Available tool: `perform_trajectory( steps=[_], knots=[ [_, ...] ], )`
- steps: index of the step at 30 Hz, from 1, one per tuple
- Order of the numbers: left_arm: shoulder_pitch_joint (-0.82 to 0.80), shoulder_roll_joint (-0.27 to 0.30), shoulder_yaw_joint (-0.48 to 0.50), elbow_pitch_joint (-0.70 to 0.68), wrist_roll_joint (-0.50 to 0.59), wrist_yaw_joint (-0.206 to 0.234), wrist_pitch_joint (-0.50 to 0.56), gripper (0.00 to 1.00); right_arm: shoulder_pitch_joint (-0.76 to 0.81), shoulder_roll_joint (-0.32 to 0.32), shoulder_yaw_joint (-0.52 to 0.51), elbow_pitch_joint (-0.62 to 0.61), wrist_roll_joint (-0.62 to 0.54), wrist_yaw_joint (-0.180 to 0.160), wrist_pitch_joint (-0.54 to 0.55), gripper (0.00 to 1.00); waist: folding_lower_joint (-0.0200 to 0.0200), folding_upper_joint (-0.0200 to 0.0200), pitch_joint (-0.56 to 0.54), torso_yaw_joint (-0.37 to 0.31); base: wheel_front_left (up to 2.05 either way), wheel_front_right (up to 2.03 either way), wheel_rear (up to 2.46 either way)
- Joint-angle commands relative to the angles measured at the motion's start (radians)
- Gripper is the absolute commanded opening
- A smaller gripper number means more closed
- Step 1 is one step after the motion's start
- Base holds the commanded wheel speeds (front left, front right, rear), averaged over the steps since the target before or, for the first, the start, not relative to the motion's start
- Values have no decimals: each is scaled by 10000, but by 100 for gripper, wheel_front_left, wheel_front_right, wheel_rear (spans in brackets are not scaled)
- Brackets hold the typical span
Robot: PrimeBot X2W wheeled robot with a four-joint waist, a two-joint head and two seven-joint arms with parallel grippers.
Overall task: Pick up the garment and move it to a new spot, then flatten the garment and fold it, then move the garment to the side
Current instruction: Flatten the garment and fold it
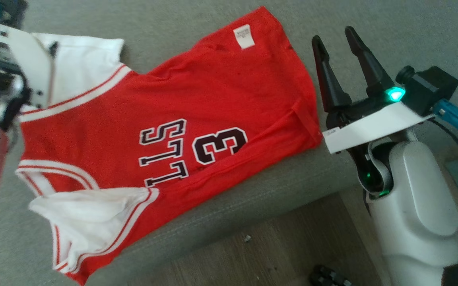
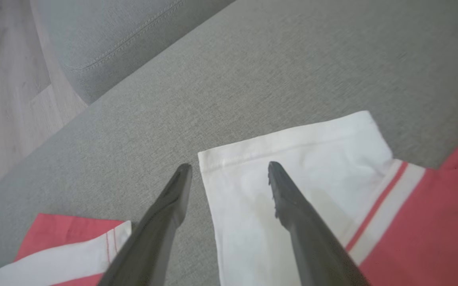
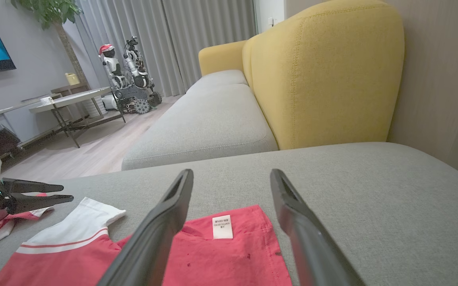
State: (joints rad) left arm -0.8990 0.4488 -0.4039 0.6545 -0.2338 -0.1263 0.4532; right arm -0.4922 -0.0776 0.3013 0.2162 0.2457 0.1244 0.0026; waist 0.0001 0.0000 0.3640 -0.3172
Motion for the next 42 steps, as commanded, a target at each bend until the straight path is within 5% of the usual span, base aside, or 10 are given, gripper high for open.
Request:
perform_trajectory(
  steps=[1,9,20,21,22,29,42],
  knots=[
    [-672,617,250,-36,79,-34,-1,100,-289,166,260,-309,82,63,-124,100,-1,0,300,-297,0,0,0],
    [-1365,1017,-330,1156,465,-40,-275,100,-415,198,431,-326,169,63,-239,100,-1,0,584,-547,0,0,0],
    [-1894,837,-498,2271,379,43,-476,100,-473,227,457,-409,138,63,-226,100,-1,0,864,-636,0,0,0],
    [-1888,751,-482,2367,257,32,-435,87,-484,228,456,-404,127,63,-216,100,-1,0,866,-618,0,0,0],
    [-1869,637,-445,2444,71,17,-401,0,-497,229,455,-396,115,63,-202,100,-1,0,865,-595,0,0,0],
    [-1980,334,-509,2302,-647,-34,-983,0,-691,-2,320,-98,258,63,95,100,-1,0,809,-197,0,0,0],
    [-1520,14,-479,562,-1013,101,-3159,0,-2440,-1716,242,2615,1228,63,2328,100,-1,0,556,1341,0,0,0]
  ],
)
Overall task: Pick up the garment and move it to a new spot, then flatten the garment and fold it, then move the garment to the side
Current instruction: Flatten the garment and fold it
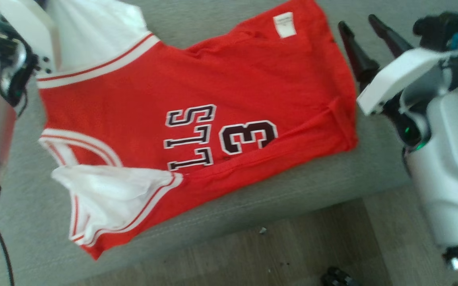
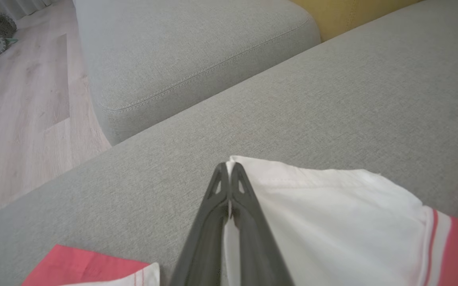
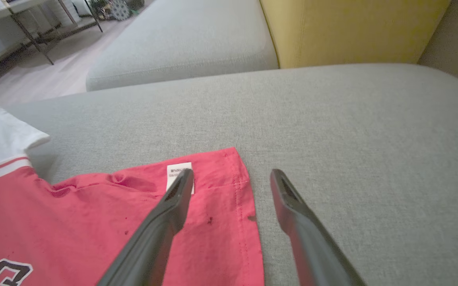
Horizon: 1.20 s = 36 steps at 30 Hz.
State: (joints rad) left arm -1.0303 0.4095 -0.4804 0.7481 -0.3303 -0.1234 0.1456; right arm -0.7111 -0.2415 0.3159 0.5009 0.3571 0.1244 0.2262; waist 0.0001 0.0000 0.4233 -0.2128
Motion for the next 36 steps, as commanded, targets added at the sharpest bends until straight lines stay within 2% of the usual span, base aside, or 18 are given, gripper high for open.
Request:
perform_trajectory(
  steps=[1,7,15,36],
  knots=[
    [-125,378,264,-546,-65,87,-104,0,-442,-202,124,21,204,63,273,100,-1,0,-25,421,0,0,0],
    [271,161,124,-1448,-194,176,-82,0,-1514,-754,291,1630,660,63,1107,100,-1,0,51,1058,0,0,0],
    [548,-10,3,-2172,-305,327,26,0,-2384,-976,677,3195,1081,63,1409,100,-1,0,198,1501,0,0,0],
    [511,-201,-212,-2912,-498,534,140,0,-3957,-1282,2212,5447,1624,63,211,100,-1,0,781,2149,0,0,0]
  ],
)
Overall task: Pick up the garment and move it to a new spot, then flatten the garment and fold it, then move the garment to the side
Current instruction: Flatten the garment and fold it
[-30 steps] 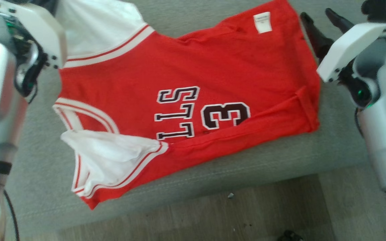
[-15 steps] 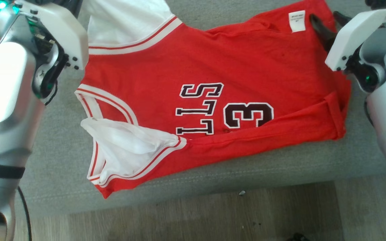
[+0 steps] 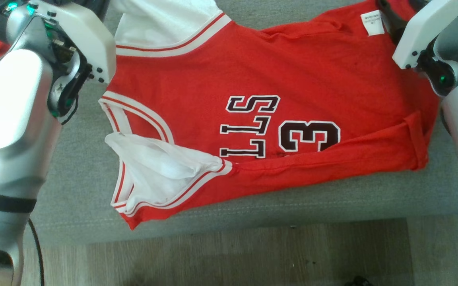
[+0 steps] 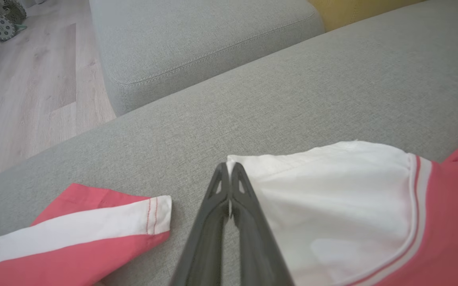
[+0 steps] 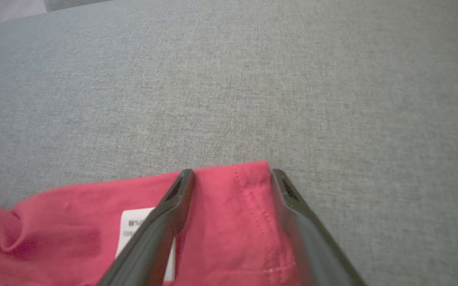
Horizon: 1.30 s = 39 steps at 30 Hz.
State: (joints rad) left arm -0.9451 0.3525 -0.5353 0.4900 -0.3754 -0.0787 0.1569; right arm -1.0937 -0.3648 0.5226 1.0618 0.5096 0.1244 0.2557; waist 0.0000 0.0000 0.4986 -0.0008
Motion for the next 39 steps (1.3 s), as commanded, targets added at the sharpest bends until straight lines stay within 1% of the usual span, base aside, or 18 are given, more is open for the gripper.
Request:
perform_trajectory(
  steps=[1,3,4,5,12,15,23,26,30,34,39],
  knots=[
    [-352,366,332,-329,-55,95,18,0,-163,-39,205,-84,143,63,-115,100,0,0,47,45,0,0,0],
    [-360,363,321,-321,-64,116,-10,0,-205,-6,328,69,238,63,-158,100,0,0,70,69,0,0,0],
    [-355,363,310,-304,-73,142,-35,0,-235,8,463,174,327,63,-233,2,0,0,80,88,0,0,0],
    [-353,362,310,-287,-82,157,-48,0,-245,5,529,212,363,63,-305,0,0,0,78,97,0,0,0],
    [-401,449,521,-44,-181,414,-315,0,-546,-155,654,642,280,63,-1561,0,0,0,-6,87,0,0,0],
    [-418,455,559,52,-208,465,-388,0,-638,-131,655,814,245,63,-1883,0,0,0,-37,77,0,0,0],
    [-548,330,703,401,-292,725,-867,0,-989,87,686,1307,56,63,-3236,0,0,0,-73,79,0,0,0],
    [-619,244,672,600,-300,727,-1038,0,-1023,194,763,1440,39,63,-3496,0,0,0,-85,61,0,0,0],
    [-509,182,556,696,-357,565,-1212,0,-884,303,969,1381,102,63,-3812,0,0,0,-219,11,0,0,0],
    [-114,380,523,448,-428,502,-1273,0,-520,298,1366,1044,216,63,-4056,0,0,0,-501,-87,0,0,0],
    [853,910,655,-472,-684,518,-1192,0,97,127,1862,398,640,63,-4037,0,0,0,-918,-199,0,0,0]
  ],
)
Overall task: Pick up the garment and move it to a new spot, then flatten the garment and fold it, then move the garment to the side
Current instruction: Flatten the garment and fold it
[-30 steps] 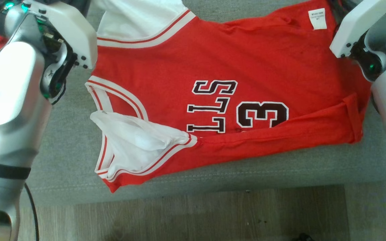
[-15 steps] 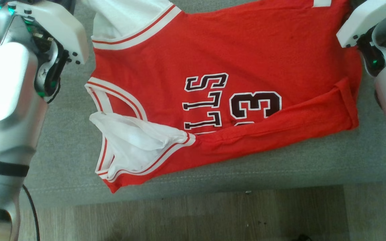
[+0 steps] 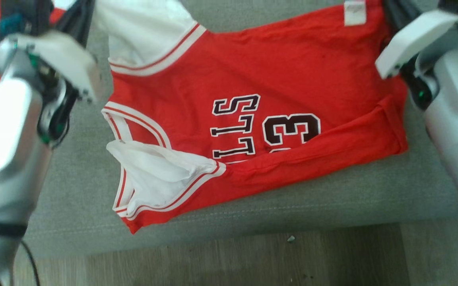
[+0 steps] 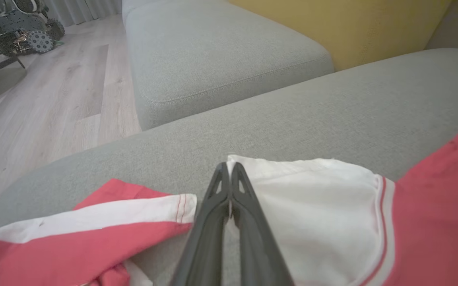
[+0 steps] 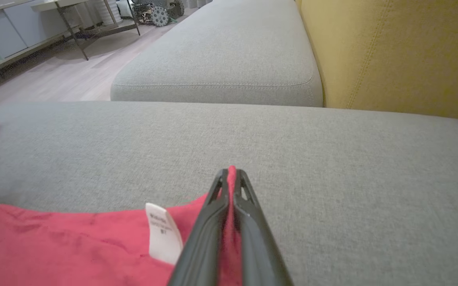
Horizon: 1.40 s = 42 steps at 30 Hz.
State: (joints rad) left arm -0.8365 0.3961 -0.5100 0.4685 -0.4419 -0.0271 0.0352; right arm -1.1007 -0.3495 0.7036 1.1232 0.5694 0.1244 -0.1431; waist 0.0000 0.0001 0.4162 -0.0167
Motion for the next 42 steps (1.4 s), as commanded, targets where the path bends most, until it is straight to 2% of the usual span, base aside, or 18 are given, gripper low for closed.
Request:
perform_trajectory(
  steps=[1,12,26,32,39,40,41,42],
  knots=[
    [21,601,433,-514,-88,18,87,0,309,-101,162,-373,139,63,-11,0,0,-1,-178,-50,0,0,0],
    [2763,2192,582,-3606,-412,573,1205,0,1733,-1513,984,-2122,1038,63,534,0,0,-1,-911,75,0,0,0],
    [5418,3757,215,-6256,-1170,532,2954,0,3444,-2537,1276,-3607,1742,63,2231,0,0,-1,-1687,187,0,0,0],
    [6213,4200,-149,-7021,-1545,402,3764,0,4036,-2878,1121,-4105,1908,63,3281,0,0,-1,-1939,210,0,0,0],
    [6605,4250,-455,-7324,-1675,390,4069,0,4612,-3045,786,-4683,1999,63,4383,0,0,-1,-2068,154,0,0,0],
    [6631,4213,-512,-7336,-1691,371,4084,0,4688,-3058,724,-4757,2007,63,4540,13,0,-1,-2073,146,0,0,0],
    [6651,4176,-572,-7349,-1705,348,4101,0,4760,-3070,625,-4802,2027,63,4695,74,0,-1,-2073,136,0,0,0],
    [6667,4137,-625,-7359,-1716,335,4118,1,4835,-3072,495,-4798,2063,63,4887,100,0,-1,-2075,127,0,0,0]
  ],
)
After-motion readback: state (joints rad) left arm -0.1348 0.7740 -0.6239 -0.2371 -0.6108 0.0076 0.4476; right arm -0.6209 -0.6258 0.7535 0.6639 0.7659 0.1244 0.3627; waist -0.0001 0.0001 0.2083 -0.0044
